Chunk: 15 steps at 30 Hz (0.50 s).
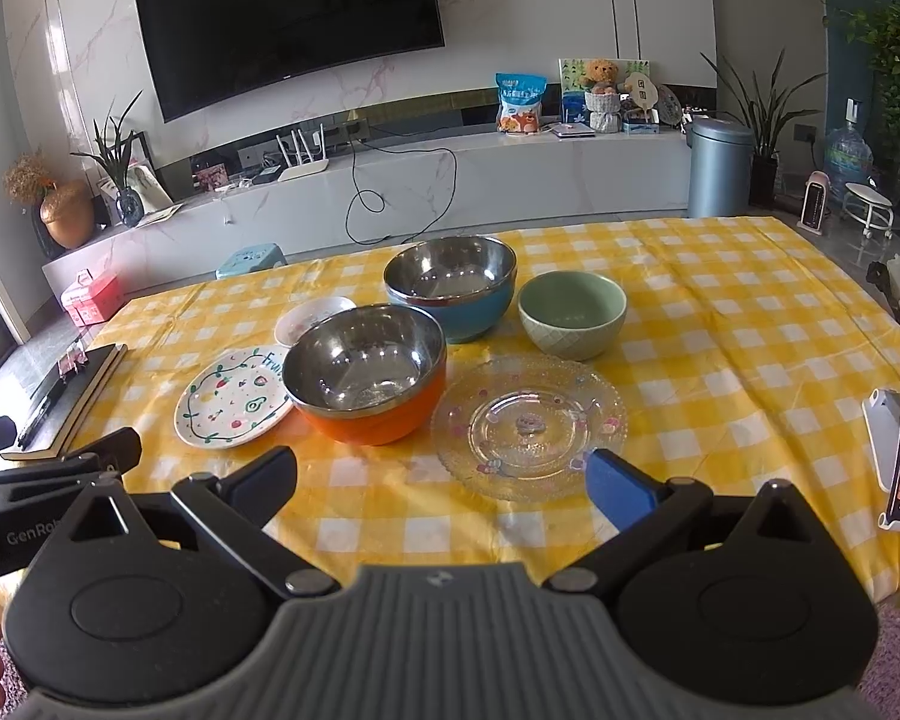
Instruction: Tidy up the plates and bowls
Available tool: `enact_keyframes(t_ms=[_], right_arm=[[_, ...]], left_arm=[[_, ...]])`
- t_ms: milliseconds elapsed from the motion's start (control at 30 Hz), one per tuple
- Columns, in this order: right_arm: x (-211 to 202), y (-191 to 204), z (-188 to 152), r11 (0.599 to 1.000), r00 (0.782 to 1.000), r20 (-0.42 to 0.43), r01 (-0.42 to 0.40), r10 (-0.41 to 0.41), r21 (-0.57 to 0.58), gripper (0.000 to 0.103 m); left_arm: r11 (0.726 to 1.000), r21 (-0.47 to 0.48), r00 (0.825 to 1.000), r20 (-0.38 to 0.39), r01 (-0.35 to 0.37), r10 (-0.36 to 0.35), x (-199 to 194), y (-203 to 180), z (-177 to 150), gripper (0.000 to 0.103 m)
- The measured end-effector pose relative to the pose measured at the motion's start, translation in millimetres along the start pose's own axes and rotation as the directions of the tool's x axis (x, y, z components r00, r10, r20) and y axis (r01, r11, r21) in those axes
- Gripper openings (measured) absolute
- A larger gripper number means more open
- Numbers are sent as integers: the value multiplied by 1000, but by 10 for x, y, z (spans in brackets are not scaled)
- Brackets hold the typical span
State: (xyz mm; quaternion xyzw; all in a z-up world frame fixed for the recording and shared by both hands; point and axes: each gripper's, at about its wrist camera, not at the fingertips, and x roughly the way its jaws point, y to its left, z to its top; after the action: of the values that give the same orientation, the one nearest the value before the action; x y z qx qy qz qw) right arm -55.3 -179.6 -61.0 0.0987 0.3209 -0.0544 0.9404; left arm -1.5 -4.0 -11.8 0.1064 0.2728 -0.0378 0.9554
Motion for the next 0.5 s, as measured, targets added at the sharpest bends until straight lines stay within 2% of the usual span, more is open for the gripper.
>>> enact_keyframes(t_ms=[500], right_arm=[[17, 23, -11, 1000, 1000, -8, -2, 2, 1, 100]], left_arm=[[1000, -1, 1000, -13, 16, -16, 15, -26, -15, 103]])
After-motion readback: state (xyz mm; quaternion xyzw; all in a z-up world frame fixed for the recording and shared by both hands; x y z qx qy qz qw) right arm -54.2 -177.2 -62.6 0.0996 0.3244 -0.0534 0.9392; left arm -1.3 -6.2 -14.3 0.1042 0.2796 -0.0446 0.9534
